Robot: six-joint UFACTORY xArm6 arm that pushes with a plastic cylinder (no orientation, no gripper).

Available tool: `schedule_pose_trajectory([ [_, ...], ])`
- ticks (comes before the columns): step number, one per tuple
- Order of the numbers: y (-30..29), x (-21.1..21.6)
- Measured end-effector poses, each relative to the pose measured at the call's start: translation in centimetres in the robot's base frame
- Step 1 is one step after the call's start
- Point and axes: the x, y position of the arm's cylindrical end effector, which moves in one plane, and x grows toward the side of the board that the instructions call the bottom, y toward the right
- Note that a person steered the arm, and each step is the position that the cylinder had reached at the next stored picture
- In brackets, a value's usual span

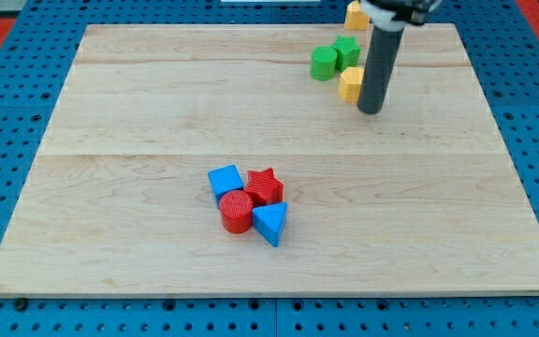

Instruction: Move the green blocks towards the center of the board

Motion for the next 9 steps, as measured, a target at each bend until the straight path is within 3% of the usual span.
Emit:
schedule_pose_trajectory([
  [1,9.3,-3.2],
  [2,12.0,-9.6],
  [3,12.0,-18.8],
  [5,11.6,-18.9],
  [6,8.5,-17.9],
  [9,-4.6,-9.2],
])
